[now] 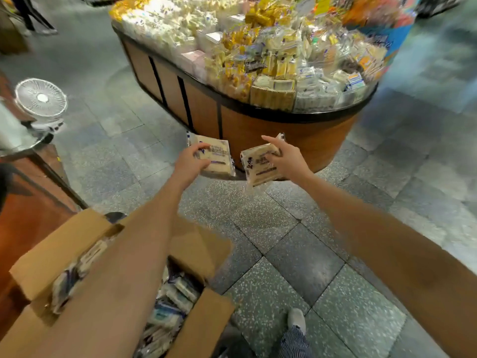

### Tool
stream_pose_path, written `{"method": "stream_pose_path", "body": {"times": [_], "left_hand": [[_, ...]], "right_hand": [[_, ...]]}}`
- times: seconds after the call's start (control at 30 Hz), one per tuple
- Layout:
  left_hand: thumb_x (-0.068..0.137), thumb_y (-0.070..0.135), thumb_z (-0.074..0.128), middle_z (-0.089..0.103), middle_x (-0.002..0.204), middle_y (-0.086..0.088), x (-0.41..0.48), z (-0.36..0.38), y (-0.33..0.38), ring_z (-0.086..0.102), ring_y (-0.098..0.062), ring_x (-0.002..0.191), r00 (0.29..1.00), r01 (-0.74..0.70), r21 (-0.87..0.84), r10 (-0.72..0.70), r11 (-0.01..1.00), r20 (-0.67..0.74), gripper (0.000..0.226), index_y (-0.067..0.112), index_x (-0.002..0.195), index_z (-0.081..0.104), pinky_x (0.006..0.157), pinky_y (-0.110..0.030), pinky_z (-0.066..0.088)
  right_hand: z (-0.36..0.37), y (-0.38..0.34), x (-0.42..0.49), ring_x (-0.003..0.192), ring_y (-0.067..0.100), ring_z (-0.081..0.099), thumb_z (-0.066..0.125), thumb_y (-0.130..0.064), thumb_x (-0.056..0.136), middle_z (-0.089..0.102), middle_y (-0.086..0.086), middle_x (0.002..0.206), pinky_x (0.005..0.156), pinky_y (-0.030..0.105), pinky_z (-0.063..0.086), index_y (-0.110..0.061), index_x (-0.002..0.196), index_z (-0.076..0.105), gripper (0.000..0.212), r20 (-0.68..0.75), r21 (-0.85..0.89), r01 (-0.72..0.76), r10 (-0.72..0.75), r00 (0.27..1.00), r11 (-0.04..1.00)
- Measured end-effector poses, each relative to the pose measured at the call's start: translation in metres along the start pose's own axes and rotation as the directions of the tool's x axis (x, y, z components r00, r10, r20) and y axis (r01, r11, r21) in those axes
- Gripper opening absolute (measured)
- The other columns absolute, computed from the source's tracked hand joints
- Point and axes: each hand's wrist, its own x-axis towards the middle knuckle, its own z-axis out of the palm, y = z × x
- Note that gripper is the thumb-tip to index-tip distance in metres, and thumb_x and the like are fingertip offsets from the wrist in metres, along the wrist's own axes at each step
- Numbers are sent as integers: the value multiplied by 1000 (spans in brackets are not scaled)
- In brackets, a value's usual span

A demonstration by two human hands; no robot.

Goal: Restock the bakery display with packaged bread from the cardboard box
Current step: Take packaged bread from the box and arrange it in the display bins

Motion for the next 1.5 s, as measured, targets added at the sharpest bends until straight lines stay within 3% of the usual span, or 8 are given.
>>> {"method": "stream_pose_path", "body": {"times": [0.1, 0.3, 0.5, 0.7, 0.87, 1.03, 1.3, 1.5], "left_hand": [[89, -3, 62, 51, 111, -7, 55, 48, 30, 55, -9, 82, 1000, -15, -50, 16, 999, 23, 42, 23, 122, 61, 82, -37, 58], [86, 2, 69, 50, 121, -11, 170, 111, 91, 58, -22, 102, 997, -38, -134, 30, 990, -64, 42, 28, 119, 64, 91, -39, 56], [86, 5, 71, 49, 134, -16, 266, 118, 103, 56, -31, 116, 993, 11, -96, -22, 995, -112, 43, 25, 123, 64, 95, -42, 54], [88, -2, 65, 50, 128, -11, 356, 91, 77, 59, -22, 103, 977, 36, -146, -66, 989, -203, 43, 18, 126, 62, 75, -23, 55], [88, -9, 59, 51, 123, -12, 469, 41, 55, 59, -19, 90, 968, 57, -184, -99, 981, -232, 41, 13, 123, 63, 68, -18, 56], [86, -5, 66, 52, 123, -7, 592, -26, 59, 59, -26, 107, 965, 6, -181, -53, 983, -257, 43, 16, 123, 65, 95, -41, 54], [86, -2, 66, 55, 122, -5, 764, -113, 32, 61, -27, 112, 956, -23, -179, -31, 984, -291, 43, 16, 125, 65, 98, -43, 53], [86, -3, 66, 54, 129, -11, 917, -144, 5, 61, -26, 108, 957, -35, -155, -12, 987, -291, 42, 17, 124, 66, 96, -40, 54]], "right_hand": [[-52, 25, 46, 99, 39, 65, 59, -14, 96, 61, -7, 109, 77, 54, 56, -33, 137, 54, 45, -68, 39, -20, 23, 997, 999], [-138, 68, 155, 96, 25, 68, 59, -19, 97, 56, 3, 134, 78, 45, 59, -33, 142, 47, 49, -70, 114, -60, 68, 995, 992], [-160, 89, 256, 96, 18, 67, 58, -12, 97, 47, 4, 147, 60, 25, 57, -34, 146, 41, 57, -29, 185, -113, 120, 992, 976], [-125, 75, 378, 117, 21, 59, 57, -10, 96, 45, 6, 148, 92, 38, 55, -28, 146, 44, 55, -35, 166, -67, 73, 997, 984], [-83, 47, 504, 89, 13, 64, 57, -12, 97, 44, 6, 149, 65, 25, 57, -30, 145, 44, 53, -36, 155, -61, 68, 997, 986], [-54, 7, 634, 96, 35, 68, 61, -13, 95, 46, 8, 148, 78, 51, 58, -32, 146, 42, 58, -42, 232, -47, 58, 997, 972], [9, -49, 821, 61, 9, 57, 60, -8, 93, 56, 8, 129, 47, 19, 45, -25, 145, 44, 57, -32, 257, 32, -24, 999, 966], [62, -58, 978, 79, 18, 67, 62, -5, 90, 58, 4, 126, 65, 30, 60, -26, 142, 49, 58, -46, 349, 33, -18, 999, 937]]}}
